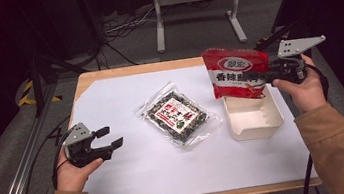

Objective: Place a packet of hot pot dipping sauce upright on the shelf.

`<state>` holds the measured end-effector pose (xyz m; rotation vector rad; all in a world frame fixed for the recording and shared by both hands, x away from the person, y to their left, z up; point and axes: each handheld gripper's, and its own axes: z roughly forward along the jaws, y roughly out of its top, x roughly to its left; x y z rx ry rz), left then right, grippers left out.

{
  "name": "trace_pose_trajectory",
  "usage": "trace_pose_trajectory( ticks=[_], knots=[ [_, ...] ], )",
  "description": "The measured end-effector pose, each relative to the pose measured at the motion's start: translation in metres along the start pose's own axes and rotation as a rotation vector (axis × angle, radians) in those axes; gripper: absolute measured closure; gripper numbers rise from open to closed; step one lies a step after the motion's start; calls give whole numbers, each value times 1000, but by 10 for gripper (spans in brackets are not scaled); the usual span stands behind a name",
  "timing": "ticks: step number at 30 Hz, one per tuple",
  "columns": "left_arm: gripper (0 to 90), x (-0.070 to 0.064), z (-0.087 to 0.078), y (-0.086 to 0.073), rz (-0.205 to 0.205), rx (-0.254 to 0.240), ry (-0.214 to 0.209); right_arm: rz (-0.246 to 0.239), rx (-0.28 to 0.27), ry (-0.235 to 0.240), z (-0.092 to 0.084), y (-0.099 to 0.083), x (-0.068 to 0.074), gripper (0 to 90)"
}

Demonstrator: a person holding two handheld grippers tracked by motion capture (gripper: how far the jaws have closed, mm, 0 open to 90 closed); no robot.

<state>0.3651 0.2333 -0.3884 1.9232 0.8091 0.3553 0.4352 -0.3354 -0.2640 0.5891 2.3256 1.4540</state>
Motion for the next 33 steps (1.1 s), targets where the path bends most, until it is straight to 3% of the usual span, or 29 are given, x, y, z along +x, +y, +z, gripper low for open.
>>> trace_pose_trajectory(
  ticks=[9,19,21,33],
  knots=[
    [318,1,2,-3,-13,9,5,26,-6,-44,-3,-7,-21,894],
    [317,4,3,-4,-11,10,4,42,-3,-62,1,-15,-37,894],
    [317,3,2,-5,-28,8,3,55,9,-71,2,-18,-41,894],
    [317,5,2,-5,-26,12,3,73,55,-58,14,-33,-54,894]
  ],
)
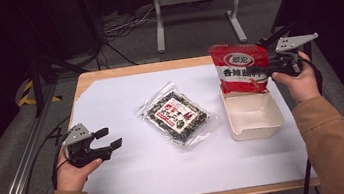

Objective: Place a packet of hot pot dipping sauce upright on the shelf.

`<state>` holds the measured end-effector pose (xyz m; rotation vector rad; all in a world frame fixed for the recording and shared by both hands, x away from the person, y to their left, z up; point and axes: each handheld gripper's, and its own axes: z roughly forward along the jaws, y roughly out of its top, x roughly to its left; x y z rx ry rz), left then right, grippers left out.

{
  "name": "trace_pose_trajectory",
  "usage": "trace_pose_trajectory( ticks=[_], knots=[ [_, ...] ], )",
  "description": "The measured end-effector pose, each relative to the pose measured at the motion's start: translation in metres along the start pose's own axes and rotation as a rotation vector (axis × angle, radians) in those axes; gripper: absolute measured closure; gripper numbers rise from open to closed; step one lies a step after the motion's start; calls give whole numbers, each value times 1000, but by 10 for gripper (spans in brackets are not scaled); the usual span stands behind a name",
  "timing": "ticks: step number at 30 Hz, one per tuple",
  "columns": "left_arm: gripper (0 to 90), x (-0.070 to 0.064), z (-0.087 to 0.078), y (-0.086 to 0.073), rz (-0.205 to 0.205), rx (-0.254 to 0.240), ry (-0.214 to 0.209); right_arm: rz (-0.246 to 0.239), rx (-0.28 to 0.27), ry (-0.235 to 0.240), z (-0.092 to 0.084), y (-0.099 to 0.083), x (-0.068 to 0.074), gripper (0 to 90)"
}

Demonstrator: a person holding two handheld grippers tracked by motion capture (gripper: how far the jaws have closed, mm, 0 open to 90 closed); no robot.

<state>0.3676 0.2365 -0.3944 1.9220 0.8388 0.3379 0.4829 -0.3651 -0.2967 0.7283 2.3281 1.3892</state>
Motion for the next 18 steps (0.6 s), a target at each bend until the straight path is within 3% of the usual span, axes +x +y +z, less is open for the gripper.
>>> trace_pose_trajectory(
  ticks=[18],
  knots=[
    [316,1,1,-1,1,7,0,-39,24,-30,22,-14,-14,891]
  ],
)
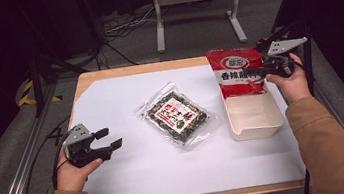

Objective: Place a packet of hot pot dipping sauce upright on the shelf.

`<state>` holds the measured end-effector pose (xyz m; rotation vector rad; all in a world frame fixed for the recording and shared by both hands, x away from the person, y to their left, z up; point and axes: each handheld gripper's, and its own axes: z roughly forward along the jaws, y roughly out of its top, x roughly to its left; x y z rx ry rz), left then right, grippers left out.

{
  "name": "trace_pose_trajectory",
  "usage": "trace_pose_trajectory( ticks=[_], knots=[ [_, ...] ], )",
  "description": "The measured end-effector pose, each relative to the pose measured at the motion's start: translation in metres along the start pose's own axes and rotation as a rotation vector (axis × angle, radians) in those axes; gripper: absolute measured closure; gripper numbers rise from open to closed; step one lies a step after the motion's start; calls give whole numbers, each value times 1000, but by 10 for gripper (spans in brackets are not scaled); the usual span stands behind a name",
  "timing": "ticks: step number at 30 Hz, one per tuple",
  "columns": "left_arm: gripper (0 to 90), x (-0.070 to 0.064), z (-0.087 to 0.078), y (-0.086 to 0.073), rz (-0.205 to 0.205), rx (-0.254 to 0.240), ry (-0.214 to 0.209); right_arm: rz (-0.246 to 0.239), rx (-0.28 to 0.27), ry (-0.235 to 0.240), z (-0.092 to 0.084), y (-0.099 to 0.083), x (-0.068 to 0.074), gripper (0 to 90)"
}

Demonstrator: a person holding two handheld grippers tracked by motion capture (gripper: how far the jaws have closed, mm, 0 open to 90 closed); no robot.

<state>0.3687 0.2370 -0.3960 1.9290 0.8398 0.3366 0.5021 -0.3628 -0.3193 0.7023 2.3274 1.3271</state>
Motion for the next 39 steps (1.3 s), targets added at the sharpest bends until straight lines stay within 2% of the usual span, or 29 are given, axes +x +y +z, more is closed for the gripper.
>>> trace_pose_trajectory(
  ticks=[4,11,17,21,25,27,36,39],
  knots=[
    [316,0,1,0,-2,0,1,-23,0,-5,3,-4,0,888],
    [317,-1,1,0,4,2,-1,-20,-25,-22,5,-11,0,852],
    [316,-1,1,-1,-10,-1,-5,-8,35,-64,1,-17,0,812],
    [316,-1,2,0,-6,-1,-6,6,60,-70,-2,-22,1,872],
    [316,-1,2,1,-1,-3,-5,20,74,-80,-2,-27,2,883],
    [316,-1,2,1,-1,-4,-8,32,115,-91,-2,-31,2,885],
    [316,-1,3,1,0,2,-12,68,188,-112,1,-43,3,887],
    [315,-1,3,1,5,1,-10,89,179,-111,0,-48,3,886]
  ],
)
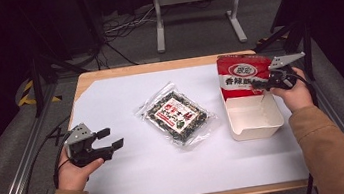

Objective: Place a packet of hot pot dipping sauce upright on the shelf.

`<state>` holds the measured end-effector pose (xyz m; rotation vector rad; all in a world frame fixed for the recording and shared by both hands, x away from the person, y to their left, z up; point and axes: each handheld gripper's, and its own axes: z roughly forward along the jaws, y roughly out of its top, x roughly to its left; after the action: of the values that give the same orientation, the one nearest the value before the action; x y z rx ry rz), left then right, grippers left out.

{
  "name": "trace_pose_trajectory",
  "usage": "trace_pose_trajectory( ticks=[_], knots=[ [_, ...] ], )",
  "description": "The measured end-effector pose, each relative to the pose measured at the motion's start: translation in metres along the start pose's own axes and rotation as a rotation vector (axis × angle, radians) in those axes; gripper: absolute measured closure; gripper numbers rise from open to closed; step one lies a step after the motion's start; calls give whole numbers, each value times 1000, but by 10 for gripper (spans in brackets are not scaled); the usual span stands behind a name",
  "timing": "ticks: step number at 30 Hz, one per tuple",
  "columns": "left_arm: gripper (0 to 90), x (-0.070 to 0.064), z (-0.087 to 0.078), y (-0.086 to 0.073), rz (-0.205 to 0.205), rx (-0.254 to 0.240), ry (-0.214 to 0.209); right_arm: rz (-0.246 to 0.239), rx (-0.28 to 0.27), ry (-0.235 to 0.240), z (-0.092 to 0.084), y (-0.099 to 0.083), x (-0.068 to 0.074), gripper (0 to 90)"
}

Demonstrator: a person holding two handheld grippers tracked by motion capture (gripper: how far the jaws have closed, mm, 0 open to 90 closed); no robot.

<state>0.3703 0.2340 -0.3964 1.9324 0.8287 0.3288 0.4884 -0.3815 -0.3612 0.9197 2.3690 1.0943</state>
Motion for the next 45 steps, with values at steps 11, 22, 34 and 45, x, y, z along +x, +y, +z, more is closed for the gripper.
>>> trace_pose_trajectory(
  ticks=[11,22,34,45],
  knots=[
    [315,0,3,1,-5,1,-6,33,-42,-61,-6,0,3,656],
    [313,-3,8,5,16,-3,-15,98,-144,-97,-34,4,15,414],
    [313,-10,10,20,33,-44,-36,92,-227,-157,-78,2,48,385],
    [331,-12,13,26,15,-13,-30,40,-237,-110,-93,-3,78,377]
  ],
)
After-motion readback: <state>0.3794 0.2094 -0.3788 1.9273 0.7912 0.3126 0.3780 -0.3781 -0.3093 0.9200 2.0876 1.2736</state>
